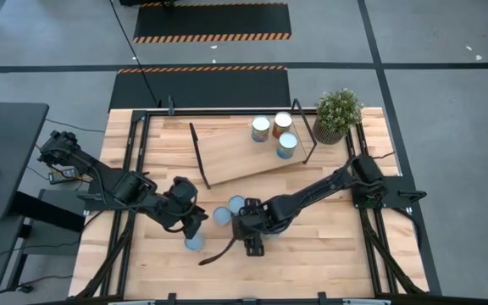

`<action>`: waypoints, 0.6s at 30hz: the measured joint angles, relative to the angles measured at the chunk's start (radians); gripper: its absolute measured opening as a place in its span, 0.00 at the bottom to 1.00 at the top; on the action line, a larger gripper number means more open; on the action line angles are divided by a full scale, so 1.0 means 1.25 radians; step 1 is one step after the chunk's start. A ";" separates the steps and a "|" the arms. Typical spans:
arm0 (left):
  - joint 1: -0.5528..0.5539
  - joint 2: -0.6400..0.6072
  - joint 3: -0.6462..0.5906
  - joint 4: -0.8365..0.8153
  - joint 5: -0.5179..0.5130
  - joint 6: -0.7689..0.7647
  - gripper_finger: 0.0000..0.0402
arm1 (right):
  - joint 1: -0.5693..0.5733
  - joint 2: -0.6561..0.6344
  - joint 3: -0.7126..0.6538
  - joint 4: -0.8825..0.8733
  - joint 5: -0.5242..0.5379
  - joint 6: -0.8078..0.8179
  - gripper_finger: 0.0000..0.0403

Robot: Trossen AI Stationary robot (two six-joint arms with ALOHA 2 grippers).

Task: Pick and place cans onto a shelf
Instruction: Put the small canned tomatoes on the shelf

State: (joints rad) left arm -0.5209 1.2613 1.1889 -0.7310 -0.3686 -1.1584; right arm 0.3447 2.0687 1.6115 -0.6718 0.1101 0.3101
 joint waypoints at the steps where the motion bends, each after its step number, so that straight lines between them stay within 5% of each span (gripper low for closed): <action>1: 0.000 0.000 0.000 -0.001 -0.010 0.009 0.29 | 0.000 -0.018 0.000 -0.009 0.000 -0.024 0.74; 12: 0.002 0.000 0.000 0.003 -0.082 0.062 0.29 | -0.075 -0.246 0.000 -0.090 0.048 -0.263 0.75; 18: 0.002 0.000 0.000 0.006 -0.082 0.057 0.29 | -0.170 -0.273 -0.033 -0.068 0.023 -0.343 0.75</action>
State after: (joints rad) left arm -0.5182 1.2613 1.1889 -0.7240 -0.4711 -1.0870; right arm 0.1322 1.7279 1.5703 -0.7568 0.1388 -0.1192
